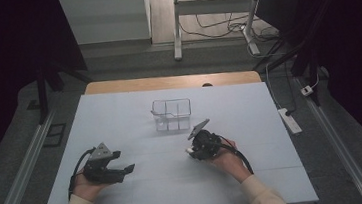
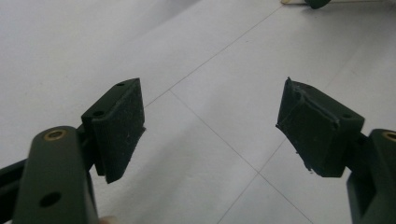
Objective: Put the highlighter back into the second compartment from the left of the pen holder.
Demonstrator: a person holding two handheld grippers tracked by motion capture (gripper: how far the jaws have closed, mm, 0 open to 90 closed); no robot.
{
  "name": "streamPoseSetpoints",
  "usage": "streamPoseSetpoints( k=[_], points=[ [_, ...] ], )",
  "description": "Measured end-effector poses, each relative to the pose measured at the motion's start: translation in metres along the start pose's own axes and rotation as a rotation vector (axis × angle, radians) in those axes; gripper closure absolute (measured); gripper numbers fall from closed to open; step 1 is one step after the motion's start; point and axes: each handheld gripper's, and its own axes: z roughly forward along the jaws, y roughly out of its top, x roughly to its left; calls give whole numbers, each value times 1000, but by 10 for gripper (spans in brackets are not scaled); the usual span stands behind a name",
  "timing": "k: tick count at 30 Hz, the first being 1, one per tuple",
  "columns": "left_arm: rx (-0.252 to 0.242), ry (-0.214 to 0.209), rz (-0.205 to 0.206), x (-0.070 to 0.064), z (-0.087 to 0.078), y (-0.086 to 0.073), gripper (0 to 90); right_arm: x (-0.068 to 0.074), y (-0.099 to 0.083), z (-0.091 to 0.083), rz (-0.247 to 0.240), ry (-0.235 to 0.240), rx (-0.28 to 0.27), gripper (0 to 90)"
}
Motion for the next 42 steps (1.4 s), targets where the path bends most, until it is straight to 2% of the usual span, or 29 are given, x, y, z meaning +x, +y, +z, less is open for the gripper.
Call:
streamPoseSetpoints(
  k=[6,16,23,35,42],
  points=[
    [0,2,-4,1,0,0,232,-3,-1,0,45,18,-9,777],
    [3,-1,-10,2,0,-1,235,-3,-1,-1,49,16,-14,780],
    [3,-1,-13,3,0,-1,236,-3,0,-9,75,52,-64,781],
    [3,-5,-17,3,-1,-1,237,-4,4,-29,84,58,-169,782],
    [4,-5,-16,3,0,-1,237,-2,6,-39,73,54,-229,781]
  ],
)
